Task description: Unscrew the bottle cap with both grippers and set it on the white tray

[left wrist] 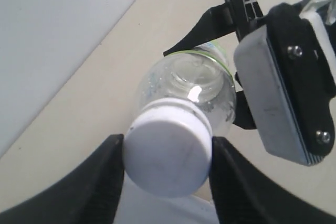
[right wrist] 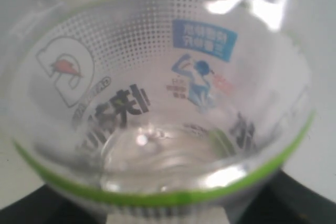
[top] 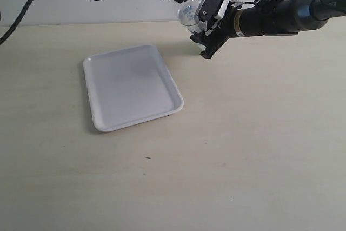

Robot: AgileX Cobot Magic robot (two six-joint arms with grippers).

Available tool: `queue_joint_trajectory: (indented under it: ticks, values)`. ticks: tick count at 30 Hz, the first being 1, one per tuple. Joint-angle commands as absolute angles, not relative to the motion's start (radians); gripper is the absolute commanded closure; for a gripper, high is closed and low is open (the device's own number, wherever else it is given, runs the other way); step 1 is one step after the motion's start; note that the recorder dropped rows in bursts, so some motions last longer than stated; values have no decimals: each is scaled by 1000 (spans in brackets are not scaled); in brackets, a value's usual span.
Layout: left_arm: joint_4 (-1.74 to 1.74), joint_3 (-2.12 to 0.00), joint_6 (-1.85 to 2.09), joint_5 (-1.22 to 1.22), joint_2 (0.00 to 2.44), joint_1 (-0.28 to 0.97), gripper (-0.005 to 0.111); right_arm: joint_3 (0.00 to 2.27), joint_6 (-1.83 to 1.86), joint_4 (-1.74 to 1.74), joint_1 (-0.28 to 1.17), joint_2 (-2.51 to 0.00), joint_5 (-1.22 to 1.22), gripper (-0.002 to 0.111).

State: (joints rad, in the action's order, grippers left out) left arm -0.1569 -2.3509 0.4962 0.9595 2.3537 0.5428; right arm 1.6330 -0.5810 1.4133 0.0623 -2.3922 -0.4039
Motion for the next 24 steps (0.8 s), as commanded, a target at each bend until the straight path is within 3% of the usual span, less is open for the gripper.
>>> queue_joint_trajectory:
  ticks: [1, 12, 24]
  values:
    - [-172, -2350, 393, 1011, 2349, 543, 107, 1624, -633, 1412, 59, -2408, -361, 108]
    - [-252, -2350, 225, 1040, 2349, 543, 107, 1624, -657, 1414, 59, -2408, -361, 108]
    - [-235, -2350, 335, 1001, 2325, 538, 107, 1624, -657, 1414, 59, -2408, -361, 108]
